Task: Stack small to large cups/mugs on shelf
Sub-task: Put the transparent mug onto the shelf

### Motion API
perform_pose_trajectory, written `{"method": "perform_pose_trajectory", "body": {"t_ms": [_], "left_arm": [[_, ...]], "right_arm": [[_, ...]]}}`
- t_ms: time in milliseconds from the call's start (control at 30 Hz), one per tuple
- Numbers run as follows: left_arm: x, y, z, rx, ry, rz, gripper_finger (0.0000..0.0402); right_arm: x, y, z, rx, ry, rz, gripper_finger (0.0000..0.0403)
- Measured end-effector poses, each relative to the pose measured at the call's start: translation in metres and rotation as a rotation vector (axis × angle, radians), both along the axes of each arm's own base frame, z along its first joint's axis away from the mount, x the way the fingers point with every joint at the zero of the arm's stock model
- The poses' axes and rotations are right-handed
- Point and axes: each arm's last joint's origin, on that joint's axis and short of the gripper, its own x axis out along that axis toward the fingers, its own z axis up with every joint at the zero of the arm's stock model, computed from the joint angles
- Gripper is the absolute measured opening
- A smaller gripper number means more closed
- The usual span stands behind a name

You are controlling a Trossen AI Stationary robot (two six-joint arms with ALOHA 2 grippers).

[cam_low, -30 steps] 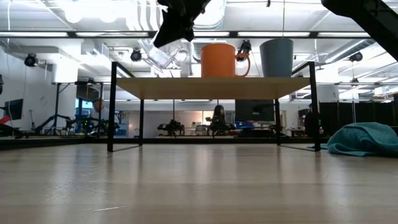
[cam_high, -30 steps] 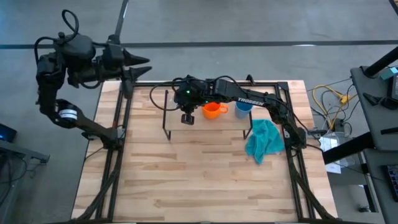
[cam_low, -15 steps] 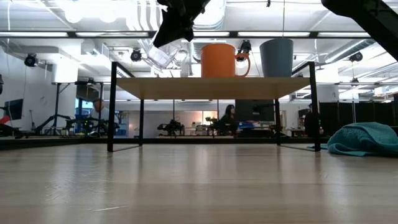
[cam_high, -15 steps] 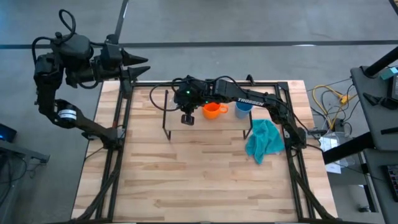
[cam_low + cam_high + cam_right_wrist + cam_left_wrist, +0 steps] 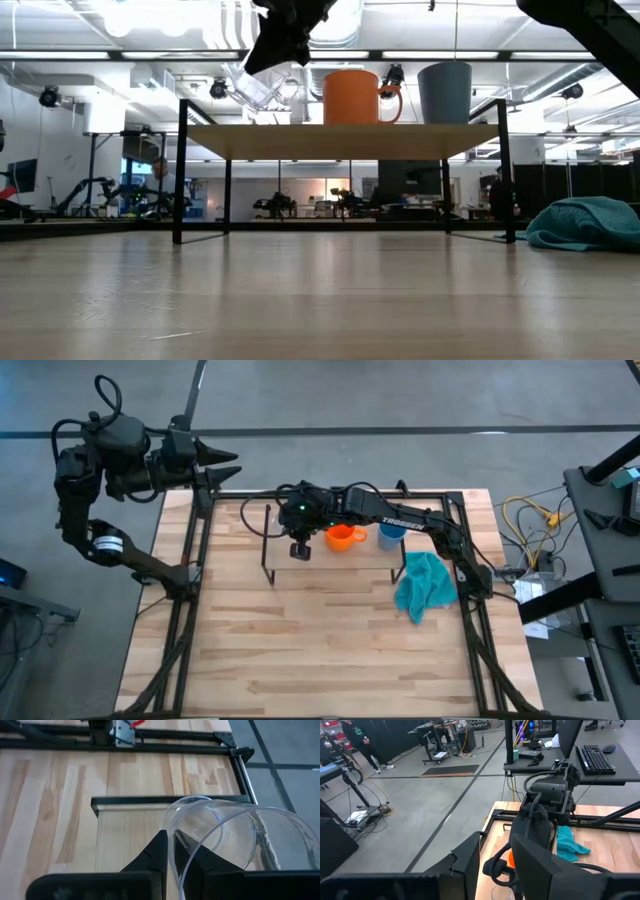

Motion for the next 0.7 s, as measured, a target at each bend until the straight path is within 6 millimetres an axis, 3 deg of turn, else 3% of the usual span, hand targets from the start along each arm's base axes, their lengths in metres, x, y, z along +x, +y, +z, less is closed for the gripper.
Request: {"method": "perform_pose_trajectory", "body": {"t_ms": [700], "left_arm": [[0.0000, 0.0000, 0.0000, -0.001, 0.000, 0.001, 0.0101]], "right_arm": [[-0.0053, -0.0022, -0.0049, -0.036, 0.076, -0.091, 0.0029]]}}
